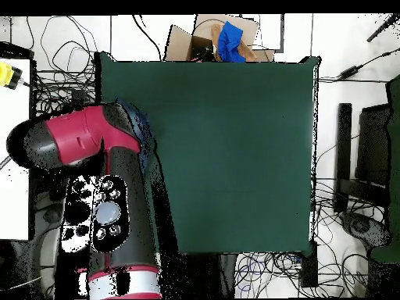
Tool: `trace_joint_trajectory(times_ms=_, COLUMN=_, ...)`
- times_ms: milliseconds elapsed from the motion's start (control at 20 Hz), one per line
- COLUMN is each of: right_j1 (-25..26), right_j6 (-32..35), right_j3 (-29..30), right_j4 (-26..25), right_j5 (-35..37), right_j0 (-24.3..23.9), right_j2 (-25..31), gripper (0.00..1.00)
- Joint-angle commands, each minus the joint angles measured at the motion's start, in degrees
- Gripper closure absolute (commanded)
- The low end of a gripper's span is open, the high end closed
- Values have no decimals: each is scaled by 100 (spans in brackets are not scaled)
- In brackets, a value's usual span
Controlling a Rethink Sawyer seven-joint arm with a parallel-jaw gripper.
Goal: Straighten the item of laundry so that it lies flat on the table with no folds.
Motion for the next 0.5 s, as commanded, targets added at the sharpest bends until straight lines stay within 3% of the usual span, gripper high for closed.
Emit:
trace_joint_trajectory(times_ms=50, right_j1=313, right_j6=-1062, right_j3=1151, right_j4=-284, right_j5=-839, right_j0=-1063, right_j2=817, gripper=100)
trace_joint_trajectory(times_ms=200, right_j1=579, right_j6=-1487, right_j3=1218, right_j4=-619, right_j5=-1205, right_j0=-1592, right_j2=1046, gripper=100)
trace_joint_trajectory(times_ms=500, right_j1=691, right_j6=-426, right_j3=1445, right_j4=-1355, right_j5=-2107, right_j0=-1408, right_j2=506, gripper=100)
